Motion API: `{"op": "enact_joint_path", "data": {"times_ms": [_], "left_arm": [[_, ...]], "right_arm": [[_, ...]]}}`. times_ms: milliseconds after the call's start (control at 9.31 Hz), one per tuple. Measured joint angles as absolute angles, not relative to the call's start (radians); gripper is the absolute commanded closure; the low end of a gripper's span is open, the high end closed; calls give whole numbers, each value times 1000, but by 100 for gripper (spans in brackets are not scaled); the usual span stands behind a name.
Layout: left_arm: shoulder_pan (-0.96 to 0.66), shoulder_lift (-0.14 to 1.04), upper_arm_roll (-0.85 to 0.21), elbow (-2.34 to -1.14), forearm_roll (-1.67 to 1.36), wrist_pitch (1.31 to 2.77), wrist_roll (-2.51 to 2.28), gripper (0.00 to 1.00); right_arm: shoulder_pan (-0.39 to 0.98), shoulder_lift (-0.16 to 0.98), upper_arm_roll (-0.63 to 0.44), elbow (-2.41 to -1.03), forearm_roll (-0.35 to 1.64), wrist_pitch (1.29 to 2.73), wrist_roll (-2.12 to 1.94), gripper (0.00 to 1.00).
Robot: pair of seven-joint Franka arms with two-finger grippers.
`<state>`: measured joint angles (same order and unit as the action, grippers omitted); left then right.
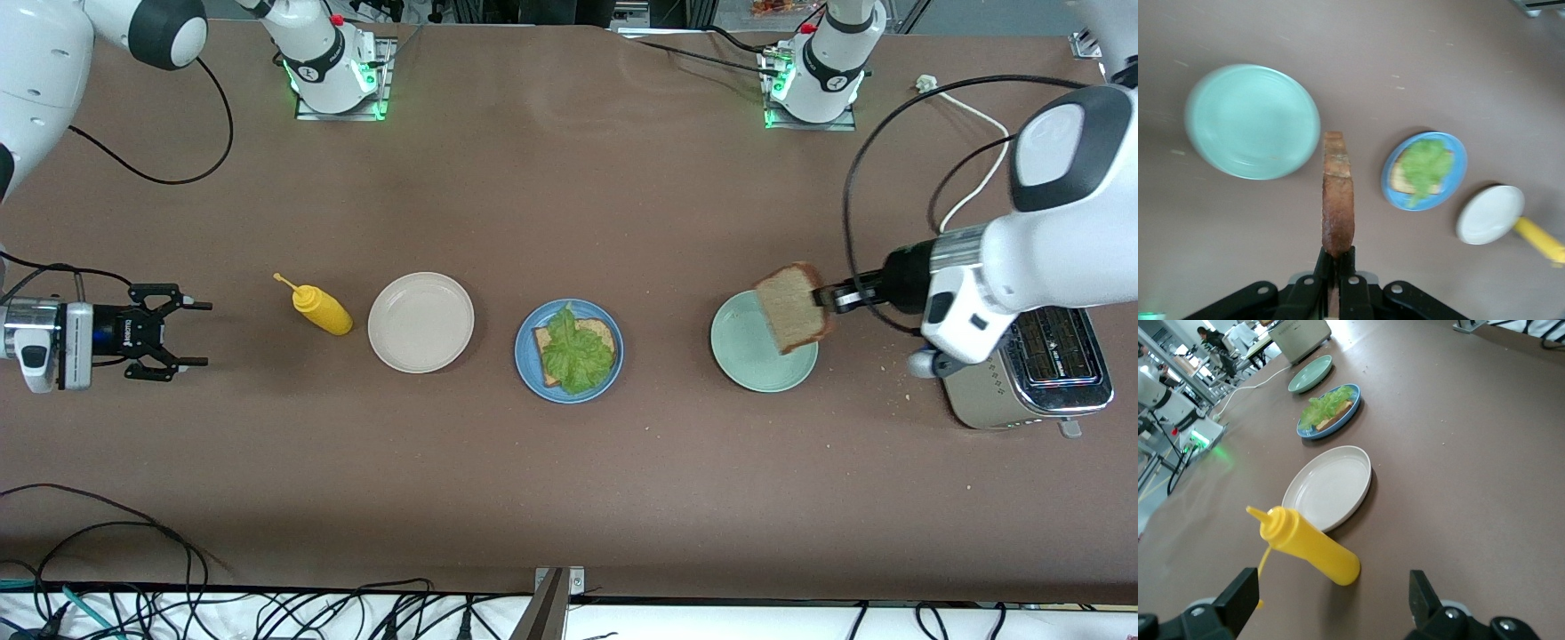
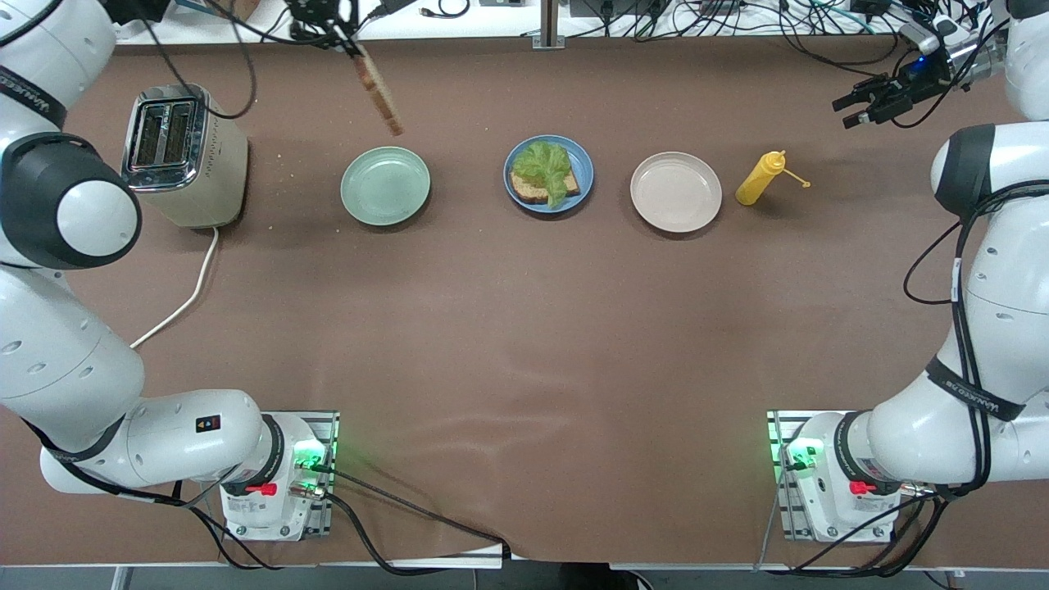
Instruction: Make sandwich in blue plate with both arms
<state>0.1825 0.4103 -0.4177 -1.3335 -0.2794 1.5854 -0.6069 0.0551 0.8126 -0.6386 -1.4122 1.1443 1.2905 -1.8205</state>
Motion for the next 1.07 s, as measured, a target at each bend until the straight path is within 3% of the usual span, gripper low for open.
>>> {"op": "enact_joint_path", "data": {"times_ms": [430,645,1074], "left_arm": [[63,498,-418,-1382,-462,1895,-744,100],[30,518,-418,-1425,-542,2059,-751,100],[-125,565,-421,-1566,-575,2542,-740,100]], "right_arm": [[103,663,-632,-1407,952,1310,-1448,0],[112,532,-567,-1422,741,1412,-1240,0],[106,325,-382,-1517,365,1537,-772,0]]}}
